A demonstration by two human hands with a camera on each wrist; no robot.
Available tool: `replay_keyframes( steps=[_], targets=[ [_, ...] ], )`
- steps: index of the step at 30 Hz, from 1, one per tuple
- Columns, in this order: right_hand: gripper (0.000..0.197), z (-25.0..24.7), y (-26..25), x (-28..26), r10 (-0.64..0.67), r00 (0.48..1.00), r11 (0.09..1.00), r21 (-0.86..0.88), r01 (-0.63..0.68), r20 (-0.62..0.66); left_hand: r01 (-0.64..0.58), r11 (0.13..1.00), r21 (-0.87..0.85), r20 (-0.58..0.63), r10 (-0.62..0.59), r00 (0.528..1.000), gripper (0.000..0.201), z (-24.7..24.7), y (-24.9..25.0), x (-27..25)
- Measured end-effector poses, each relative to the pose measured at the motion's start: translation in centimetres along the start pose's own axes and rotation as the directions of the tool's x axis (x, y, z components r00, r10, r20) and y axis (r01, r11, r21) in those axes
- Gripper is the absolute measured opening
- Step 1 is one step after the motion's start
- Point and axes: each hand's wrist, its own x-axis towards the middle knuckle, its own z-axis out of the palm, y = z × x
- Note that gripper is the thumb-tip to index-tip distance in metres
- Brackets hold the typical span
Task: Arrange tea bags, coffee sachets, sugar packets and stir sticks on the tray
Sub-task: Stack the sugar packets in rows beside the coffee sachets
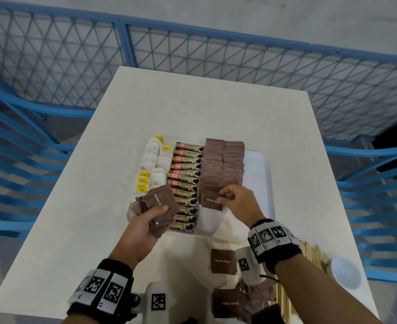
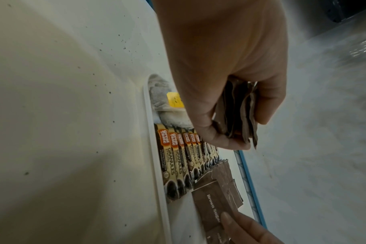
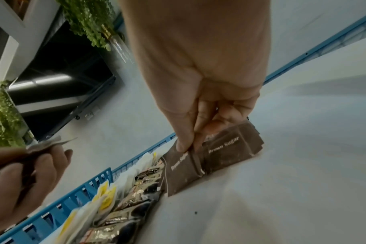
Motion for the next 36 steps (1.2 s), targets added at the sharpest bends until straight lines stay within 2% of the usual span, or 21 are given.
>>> replay_keyframes(
  steps=[10, 16, 20, 22, 24, 27, 29, 32, 36],
  targets=[
    [0.013, 1.6, -0.1, 0.9, 0.007, 0.999, 0.998, -0.065, -0.009, -0.031, 0.001, 1.0, 0.028, -0.026, -0.001, 1.0, 0.031, 0.2, -0.2, -0.3],
    [0.021, 2.2, 0.2, 1.0, -0.063, 0.993, 0.99, -0.129, 0.05, -0.103, -0.014, 0.999, 0.038, -0.018, 0.015, 1.0, 0.032, 0.7, -0.3, -0.5],
    [0.017, 2.0, -1.1, 0.1, -0.121, 0.982, 0.989, -0.098, 0.107, -0.147, -0.03, 0.998, 0.055, 0.018, 0.029, 0.999, 0.031, 1.0, -0.3, -0.5],
    [0.013, 1.8, -2.7, -0.7, -0.15, 0.985, 0.989, -0.015, 0.15, -0.083, -0.025, 0.997, 0.07, 0.039, 0.022, 0.999, 0.031, 1.2, -0.4, -0.4],
    [0.017, 1.8, -4.3, -1.8, -0.178, 0.983, 0.976, 0.138, 0.169, 0.054, -0.009, 0.995, 0.102, 0.065, 0.003, 0.998, 0.029, 1.3, -0.5, -0.3],
    [0.016, 2.3, -5.6, -2.8, -0.176, 0.964, 0.919, 0.385, 0.087, 0.202, 0.01, 0.981, 0.193, 0.095, -0.029, 0.995, 0.028, 1.4, -0.6, -0.3],
    [0.013, 2.8, -5.7, -3.0, -0.164, 0.955, 0.886, 0.463, 0.032, 0.246, 0.013, 0.966, 0.259, 0.117, -0.045, 0.992, 0.026, 1.6, -0.6, -0.5],
    [0.019, 3.1, -5.7, -3.1, -0.153, 0.946, 0.844, 0.535, -0.026, 0.287, -0.006, 0.946, 0.325, 0.164, -0.05, 0.985, 0.029, 2.0, -0.5, -0.8],
    [0.013, 2.6, -5.5, -3.2, -0.132, 0.942, 0.8, 0.594, -0.082, 0.308, 0.008, 0.957, 0.291, 0.21, -0.072, 0.975, 0.028, 2.2, -0.3, -1.1]
  ],
)
